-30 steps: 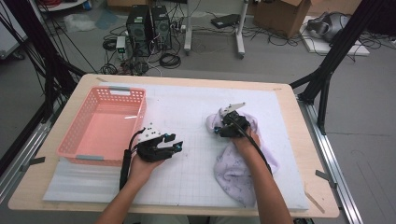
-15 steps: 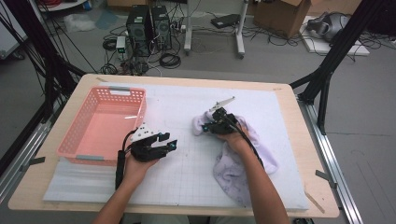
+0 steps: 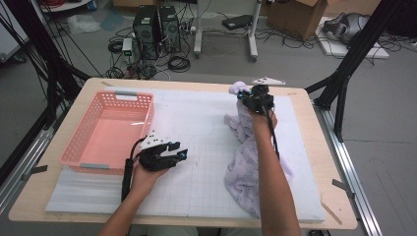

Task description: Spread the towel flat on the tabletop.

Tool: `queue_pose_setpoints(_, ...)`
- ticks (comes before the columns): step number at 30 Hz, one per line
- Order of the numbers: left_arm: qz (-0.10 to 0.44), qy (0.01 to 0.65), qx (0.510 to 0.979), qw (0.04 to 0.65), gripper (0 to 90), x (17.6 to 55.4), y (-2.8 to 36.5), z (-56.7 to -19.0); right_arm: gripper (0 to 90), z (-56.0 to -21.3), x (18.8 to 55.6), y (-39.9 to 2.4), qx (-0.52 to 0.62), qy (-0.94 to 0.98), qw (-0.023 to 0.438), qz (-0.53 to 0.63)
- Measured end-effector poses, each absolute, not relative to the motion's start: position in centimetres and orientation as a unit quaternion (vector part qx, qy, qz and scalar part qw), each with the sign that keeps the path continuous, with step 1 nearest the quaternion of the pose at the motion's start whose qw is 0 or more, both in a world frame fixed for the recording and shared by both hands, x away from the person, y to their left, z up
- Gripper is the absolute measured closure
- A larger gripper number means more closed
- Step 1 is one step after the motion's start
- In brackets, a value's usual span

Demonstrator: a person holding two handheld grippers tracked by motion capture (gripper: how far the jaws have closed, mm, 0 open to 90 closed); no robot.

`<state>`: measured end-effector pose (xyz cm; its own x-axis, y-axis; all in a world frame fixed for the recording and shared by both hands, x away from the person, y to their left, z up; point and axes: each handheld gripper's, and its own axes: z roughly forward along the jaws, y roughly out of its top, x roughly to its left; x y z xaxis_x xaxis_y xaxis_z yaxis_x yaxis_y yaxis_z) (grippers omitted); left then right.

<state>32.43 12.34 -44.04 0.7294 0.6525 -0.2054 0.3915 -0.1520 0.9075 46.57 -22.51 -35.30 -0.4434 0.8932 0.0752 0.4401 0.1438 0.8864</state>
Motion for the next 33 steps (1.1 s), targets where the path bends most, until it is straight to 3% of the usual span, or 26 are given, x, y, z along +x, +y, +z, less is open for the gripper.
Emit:
queue_pose_setpoints(1, 0.115, 0.347, 0.751, 0.55, 52.7, 32.5, 12.2, -44.1, 63.8, -35.3, 46.5, -23.1, 0.475, 0.709, 0.244, 0.46)
queue_pose_setpoints(4, 0.106, 0.351, 0.752, 0.547, 52.8, 32.7, 11.7, -44.4, 59.9, -35.2, 45.4, -24.2, 0.47, 0.714, 0.245, 0.458)
queue_pose_setpoints(19, 0.048, 0.335, 0.791, 0.509, 50.2, 33.8, 4.1, -45.1, 55.1, -36.6, 37.3, -29.8, 0.409, 0.783, 0.247, 0.398)
queue_pose_setpoints(32, 0.031, 0.264, 0.851, 0.454, 48.7, 33.4, -3.8, -45.1, 55.1, -38.2, 34.5, -33.3, 0.428, 0.775, 0.231, 0.404)
queue_pose_setpoints(33, 0.021, 0.261, 0.851, 0.456, 52.6, 33.3, -4.0, -45.1, 55.1, -38.3, 34.4, -33.3, 0.427, 0.776, 0.229, 0.405)
